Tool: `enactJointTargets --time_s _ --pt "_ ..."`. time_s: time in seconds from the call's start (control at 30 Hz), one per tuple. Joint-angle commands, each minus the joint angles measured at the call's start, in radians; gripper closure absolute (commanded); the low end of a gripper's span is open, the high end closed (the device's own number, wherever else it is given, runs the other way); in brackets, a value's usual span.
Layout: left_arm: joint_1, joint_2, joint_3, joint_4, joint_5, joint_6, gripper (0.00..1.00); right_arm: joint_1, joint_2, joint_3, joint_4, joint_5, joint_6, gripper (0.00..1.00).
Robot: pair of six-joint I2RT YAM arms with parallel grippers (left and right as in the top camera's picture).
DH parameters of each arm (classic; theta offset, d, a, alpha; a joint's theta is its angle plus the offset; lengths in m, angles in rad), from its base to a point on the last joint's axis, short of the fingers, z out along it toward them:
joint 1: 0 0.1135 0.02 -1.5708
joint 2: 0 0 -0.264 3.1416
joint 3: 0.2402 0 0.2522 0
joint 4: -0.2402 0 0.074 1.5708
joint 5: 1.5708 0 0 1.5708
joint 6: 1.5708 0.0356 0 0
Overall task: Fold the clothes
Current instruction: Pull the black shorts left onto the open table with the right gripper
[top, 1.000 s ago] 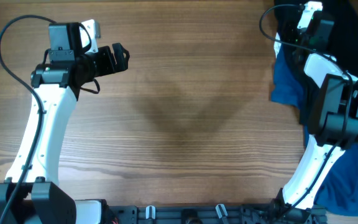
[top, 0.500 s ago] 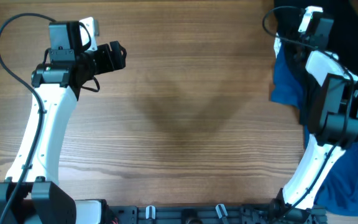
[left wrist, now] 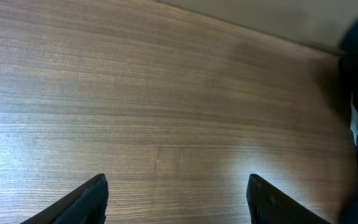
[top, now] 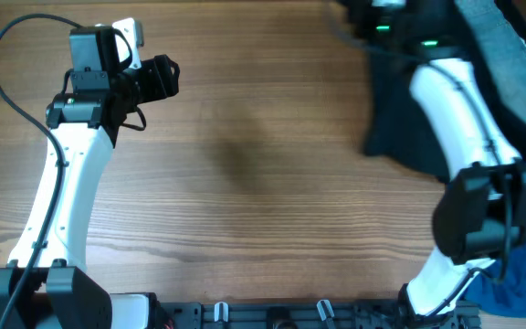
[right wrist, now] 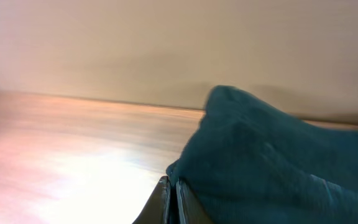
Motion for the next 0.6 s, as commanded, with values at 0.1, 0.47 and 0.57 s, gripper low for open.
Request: enactJointTargets --time_s 0.1,0.47,0.57 --pt "0.11 -0.024 0.021 -0.05 -0.002 -0.026 0.29 0.358 0.098 0.016 0.13 -0.053 0.22 0.96" --pt "0.214 -0.024 0.021 -0.072 -0.002 -0.04 0.28 0.406 0.077 0.081 0.055 -0.055 0.153 0.0" --pt "0.142 -0.013 0.021 -0.08 0.002 -0.039 0.28 0.254 0.071 0.133 -0.116 -0.047 -0.044 0.0"
